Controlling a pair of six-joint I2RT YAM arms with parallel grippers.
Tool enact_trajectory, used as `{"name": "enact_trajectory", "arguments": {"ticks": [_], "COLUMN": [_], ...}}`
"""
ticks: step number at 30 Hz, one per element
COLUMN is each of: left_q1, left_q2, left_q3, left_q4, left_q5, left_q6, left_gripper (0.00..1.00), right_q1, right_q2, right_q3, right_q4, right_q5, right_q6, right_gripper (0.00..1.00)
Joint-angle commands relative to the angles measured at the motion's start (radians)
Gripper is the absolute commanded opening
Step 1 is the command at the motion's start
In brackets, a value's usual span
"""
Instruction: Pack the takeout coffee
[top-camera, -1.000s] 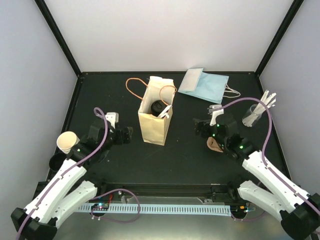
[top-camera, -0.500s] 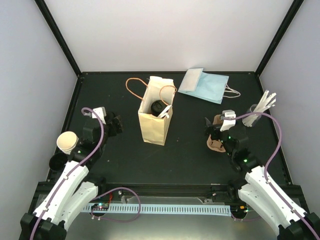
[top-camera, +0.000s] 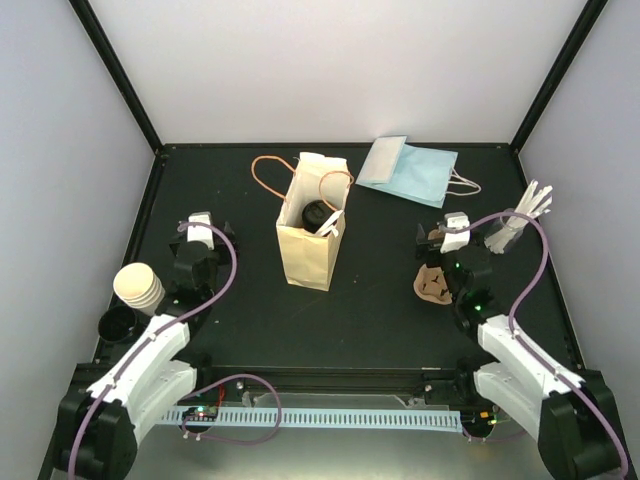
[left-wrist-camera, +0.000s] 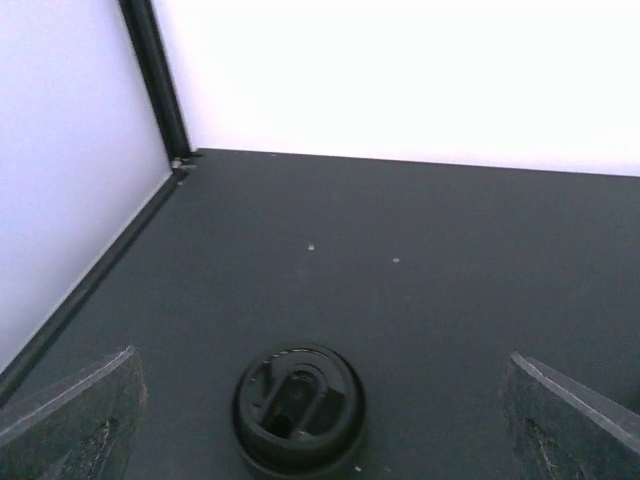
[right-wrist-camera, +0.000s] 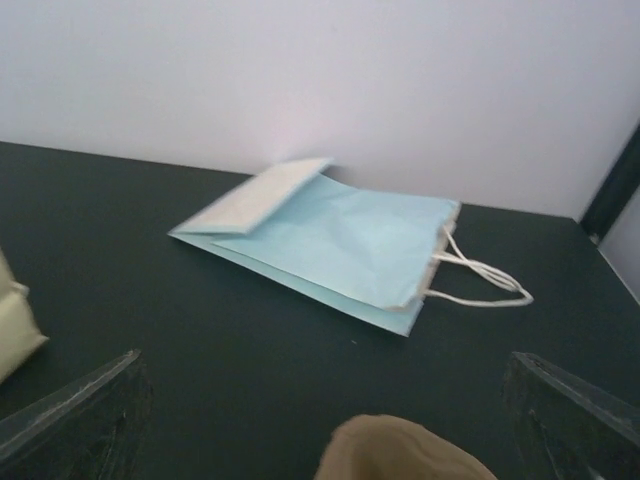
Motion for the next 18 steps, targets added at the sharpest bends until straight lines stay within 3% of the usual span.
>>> {"name": "enact_trajectory", "arguments": {"ticks": [1,7,10,18], "left_q1": [0.019,0.072,0.105,0.183], "left_q2": [0.076,0.127,0.169,0.359], "left_q3": [-0.037,-0.164,-0.2,-0.113], "left_q4": [0.226,0.449,0.535,0.637], "left_q5": [-0.144,-0.079,-0.003,0.134], "left_q6": [0.068,0.077,0.097,0.118], "left_gripper": [0.99,0.99,0.99,0.99], "right_q1": [-0.074,-0.105,-0.114,-0.181], "right_q2": [0.093,0.217,0.295,0.465], "right_q3": [-0.031,-0.085,-0.102,-0.083], "right_q4": [0.22,0.414,0.507,0.693], "right_q5": [0.004,-0.007,0.007,-0.013], "right_q6": [-0.011,-0.024,-0.047,-0.078], "right_gripper": [0.97,0.95,1.0,1.0]}}
